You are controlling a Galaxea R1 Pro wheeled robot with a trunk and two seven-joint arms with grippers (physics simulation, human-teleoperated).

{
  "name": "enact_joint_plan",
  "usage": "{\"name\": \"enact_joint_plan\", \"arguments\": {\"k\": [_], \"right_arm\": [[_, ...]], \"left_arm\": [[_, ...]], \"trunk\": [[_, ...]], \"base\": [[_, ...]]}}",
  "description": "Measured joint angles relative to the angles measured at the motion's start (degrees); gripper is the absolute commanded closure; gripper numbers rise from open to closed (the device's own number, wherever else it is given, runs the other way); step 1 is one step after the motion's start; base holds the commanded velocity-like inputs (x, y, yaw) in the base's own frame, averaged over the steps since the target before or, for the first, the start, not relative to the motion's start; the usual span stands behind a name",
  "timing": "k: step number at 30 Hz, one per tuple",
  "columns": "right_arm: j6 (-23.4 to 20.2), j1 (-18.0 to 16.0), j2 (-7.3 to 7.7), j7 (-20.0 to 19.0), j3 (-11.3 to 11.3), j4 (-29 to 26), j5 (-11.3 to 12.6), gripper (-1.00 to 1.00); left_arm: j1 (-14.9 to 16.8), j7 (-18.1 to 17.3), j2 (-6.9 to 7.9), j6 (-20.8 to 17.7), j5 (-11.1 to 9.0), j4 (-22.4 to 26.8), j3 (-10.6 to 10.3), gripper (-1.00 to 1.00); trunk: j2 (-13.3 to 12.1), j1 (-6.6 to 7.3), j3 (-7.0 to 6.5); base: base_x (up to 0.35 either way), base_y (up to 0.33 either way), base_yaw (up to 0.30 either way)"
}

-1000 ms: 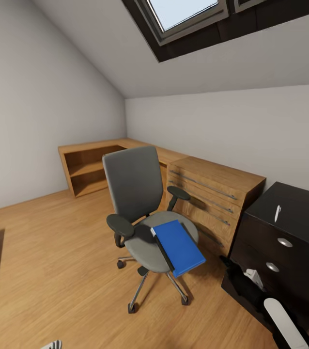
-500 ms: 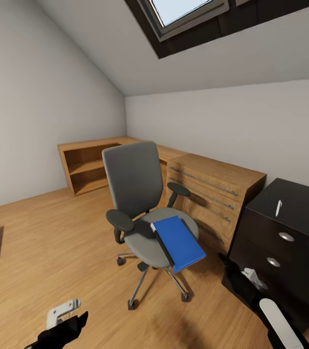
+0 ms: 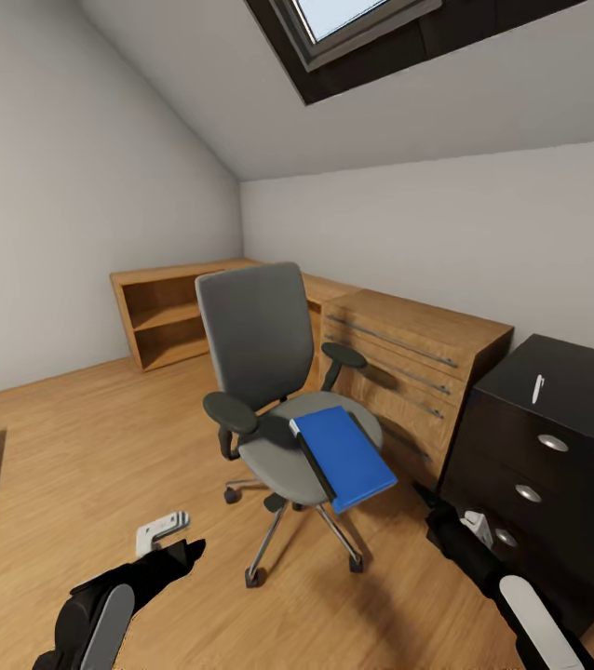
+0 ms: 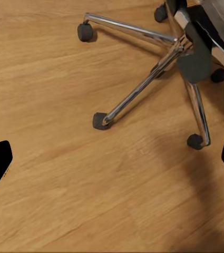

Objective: In the bedroom, organize the workspace by keeping the computer under the desk, ensuring the monitor is on the desk, placing the keyboard on the desk next to the monitor, placing the mouse on the desk next to the keyboard, moving the folder from the swivel chair onto the desk next to the mouse, stacking the notebook on top of the folder with the pen on top of the notebook, and positioning the swivel chair next to the desk.

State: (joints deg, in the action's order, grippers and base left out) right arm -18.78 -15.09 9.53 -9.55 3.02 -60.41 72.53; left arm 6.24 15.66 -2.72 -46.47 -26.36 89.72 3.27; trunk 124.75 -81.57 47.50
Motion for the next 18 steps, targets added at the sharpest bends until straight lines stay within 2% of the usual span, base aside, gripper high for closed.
{"name": "enact_joint_plan", "arguments": {"k": [7,15,18], "right_arm": [[-6.3,0.0,0.06,-1.2,0.4,2.6,0.3,-1.0],[-6.9,0.0,-0.04,-7.9,0.6,4.1,0.2,-1.0],[-6.7,0.0,-0.13,-8.4,0.6,4.2,0.2,-1.0]], "left_arm": [[0.1,0.1,0.02,-0.1,0.0,2.1,0.1,-1.0],[0.2,0.1,0.04,-0.1,-0.1,2.3,0.1,-1.0],[0.2,0.1,0.04,-0.2,-0.1,2.3,0.1,-1.0]], "trunk": [[2.8,-1.54,1.26],[6.0,-3.3,2.69],[7.2,-3.96,3.23]], "base": [[0.0,0.0,0.0],[0.0,0.0,0.0],[0.0,0.0,0.0]]}}
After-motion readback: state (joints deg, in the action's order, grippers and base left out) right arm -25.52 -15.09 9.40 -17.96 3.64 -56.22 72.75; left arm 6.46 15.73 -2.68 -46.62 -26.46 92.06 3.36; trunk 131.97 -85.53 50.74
